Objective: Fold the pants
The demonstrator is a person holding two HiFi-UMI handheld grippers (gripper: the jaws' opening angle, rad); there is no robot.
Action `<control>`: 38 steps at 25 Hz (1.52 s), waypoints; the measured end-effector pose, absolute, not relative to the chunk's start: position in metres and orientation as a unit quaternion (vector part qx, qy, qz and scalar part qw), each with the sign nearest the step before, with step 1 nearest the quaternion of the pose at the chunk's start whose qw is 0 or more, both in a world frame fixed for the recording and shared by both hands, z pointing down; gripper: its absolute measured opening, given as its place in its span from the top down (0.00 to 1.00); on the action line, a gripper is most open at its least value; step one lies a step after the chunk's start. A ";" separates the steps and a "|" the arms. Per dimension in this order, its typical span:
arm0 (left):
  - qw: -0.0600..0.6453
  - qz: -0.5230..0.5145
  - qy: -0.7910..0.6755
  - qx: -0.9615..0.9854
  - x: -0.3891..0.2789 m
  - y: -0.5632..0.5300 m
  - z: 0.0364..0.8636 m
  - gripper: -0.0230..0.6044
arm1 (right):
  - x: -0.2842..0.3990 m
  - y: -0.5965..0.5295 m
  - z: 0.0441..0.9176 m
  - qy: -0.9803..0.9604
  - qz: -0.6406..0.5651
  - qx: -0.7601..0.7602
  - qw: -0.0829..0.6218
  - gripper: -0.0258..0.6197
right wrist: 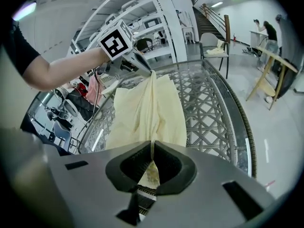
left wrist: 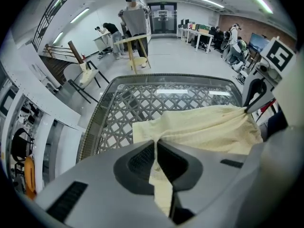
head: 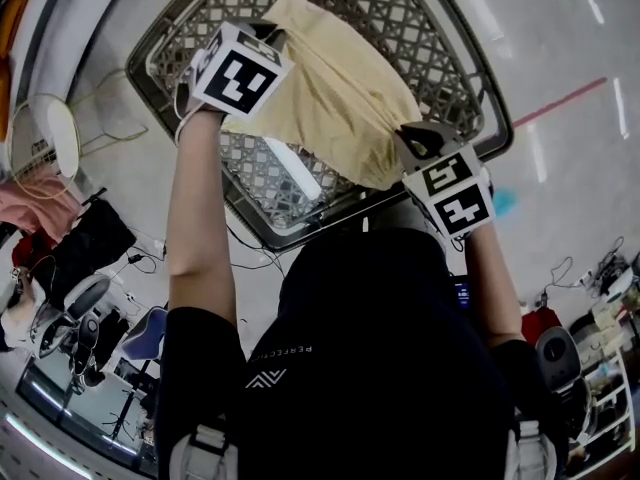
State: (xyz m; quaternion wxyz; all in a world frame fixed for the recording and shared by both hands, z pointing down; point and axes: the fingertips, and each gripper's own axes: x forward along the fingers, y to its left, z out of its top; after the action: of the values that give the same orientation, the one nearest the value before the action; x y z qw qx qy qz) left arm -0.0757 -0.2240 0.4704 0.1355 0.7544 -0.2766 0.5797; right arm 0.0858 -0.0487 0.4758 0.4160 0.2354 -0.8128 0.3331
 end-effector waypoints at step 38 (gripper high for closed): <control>0.057 0.554 -0.334 0.761 -0.027 -0.283 0.485 0.93 | 0.121 -0.090 0.489 -0.786 0.329 0.348 0.391 0.89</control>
State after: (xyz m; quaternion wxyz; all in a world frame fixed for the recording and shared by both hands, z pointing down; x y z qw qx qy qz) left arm -0.0270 -0.2828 0.4855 0.0575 0.7609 -0.3336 0.5536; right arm 0.1208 -0.0901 0.4892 0.3912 0.3480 -0.7860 0.3286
